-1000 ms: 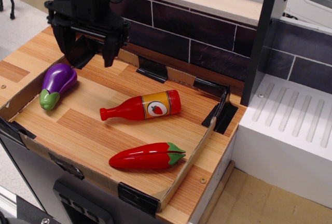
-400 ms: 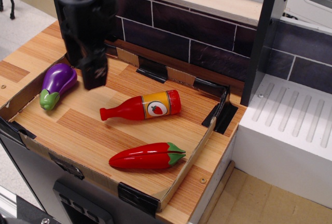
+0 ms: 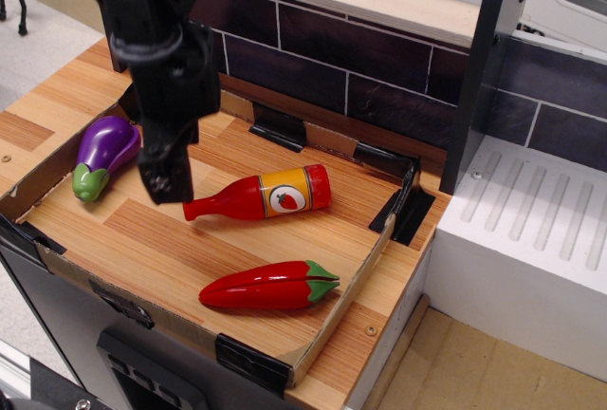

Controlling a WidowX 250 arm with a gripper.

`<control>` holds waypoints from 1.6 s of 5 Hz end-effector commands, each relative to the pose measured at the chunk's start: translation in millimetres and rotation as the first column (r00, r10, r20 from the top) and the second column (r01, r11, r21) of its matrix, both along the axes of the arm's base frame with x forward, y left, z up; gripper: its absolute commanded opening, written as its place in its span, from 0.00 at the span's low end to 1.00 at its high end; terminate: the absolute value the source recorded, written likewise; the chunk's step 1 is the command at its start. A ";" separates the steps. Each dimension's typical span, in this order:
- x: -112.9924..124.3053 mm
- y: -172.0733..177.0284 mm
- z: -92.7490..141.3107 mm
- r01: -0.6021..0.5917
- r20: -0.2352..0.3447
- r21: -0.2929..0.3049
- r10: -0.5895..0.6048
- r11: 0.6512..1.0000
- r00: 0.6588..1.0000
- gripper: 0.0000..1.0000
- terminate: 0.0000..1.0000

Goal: Upright hot sauce bottle

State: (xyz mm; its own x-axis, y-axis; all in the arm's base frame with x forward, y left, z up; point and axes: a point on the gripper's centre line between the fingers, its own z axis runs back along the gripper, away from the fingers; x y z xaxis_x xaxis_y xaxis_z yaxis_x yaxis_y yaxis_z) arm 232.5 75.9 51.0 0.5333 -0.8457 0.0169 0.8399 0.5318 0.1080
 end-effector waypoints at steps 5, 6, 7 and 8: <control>7.4 -1.3 -40.0 -0.084 0.061 -0.006 0.084 0.996 0.995 0.00 0.00; 6.8 -0.7 -42.3 -0.099 0.055 0.002 0.099 0.995 0.994 0.00 0.00; 8.5 1.5 -39.2 -0.111 0.054 0.011 0.110 0.994 0.992 0.00 0.00; 5.0 5.7 -9.8 -0.117 0.034 0.088 0.115 0.989 0.993 0.00 0.00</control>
